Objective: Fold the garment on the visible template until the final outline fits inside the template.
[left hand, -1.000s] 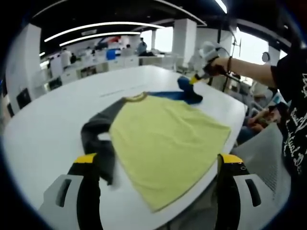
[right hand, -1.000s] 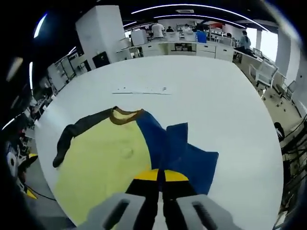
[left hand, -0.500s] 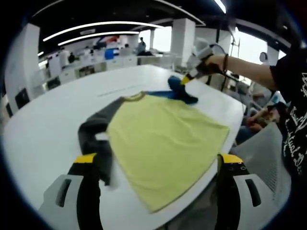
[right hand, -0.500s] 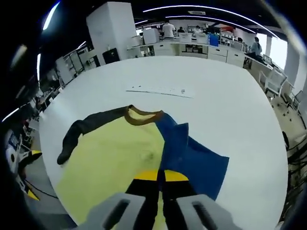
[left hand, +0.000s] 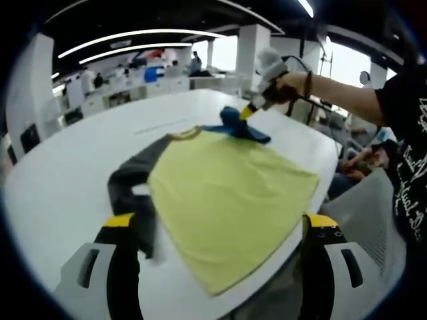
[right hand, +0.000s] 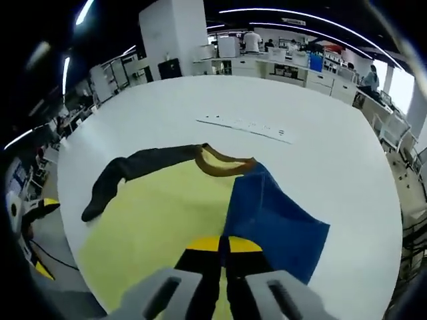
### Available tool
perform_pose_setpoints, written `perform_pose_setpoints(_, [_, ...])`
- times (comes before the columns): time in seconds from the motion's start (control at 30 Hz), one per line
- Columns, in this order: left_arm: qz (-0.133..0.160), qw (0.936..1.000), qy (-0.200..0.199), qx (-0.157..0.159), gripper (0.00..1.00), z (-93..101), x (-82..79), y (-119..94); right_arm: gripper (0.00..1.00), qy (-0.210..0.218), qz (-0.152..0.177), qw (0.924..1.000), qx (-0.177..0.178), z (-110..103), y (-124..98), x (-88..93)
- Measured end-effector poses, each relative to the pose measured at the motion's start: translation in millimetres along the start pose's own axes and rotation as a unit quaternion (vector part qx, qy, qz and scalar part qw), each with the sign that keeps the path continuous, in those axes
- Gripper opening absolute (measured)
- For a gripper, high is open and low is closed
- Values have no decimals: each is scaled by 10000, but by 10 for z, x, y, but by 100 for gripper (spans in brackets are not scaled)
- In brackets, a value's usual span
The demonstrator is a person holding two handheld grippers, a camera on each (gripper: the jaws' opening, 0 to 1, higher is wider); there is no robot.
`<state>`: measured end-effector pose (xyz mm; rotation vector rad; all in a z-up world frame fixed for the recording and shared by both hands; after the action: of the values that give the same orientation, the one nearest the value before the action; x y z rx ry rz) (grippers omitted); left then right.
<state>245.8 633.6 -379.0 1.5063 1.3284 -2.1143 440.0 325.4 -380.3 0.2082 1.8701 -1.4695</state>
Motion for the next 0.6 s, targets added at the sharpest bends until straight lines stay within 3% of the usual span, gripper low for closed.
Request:
perform_pose_setpoints(0.13, [-5,10000,-13,-8,99,-10,-6,37,0,-288,-48,9995,71,-112,58,-41])
perform_pose_setpoints(0.6, [-37,10000,-89,-10,99,-14,5,67,0,-383,213,9986,-307,-484,189,-202])
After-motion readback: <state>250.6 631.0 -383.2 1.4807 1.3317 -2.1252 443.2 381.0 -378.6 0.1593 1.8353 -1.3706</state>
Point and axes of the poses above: the point that each gripper's makers call its tool centre point, and the gripper's own axes: y roughly forward along the fingers, z roughly to its right, x roughly out of its underside, the point moved 9 cm from there along -y, roughly backward along the fingers, and after that the axes turned 1 degree about z, right-handed, at the moved point
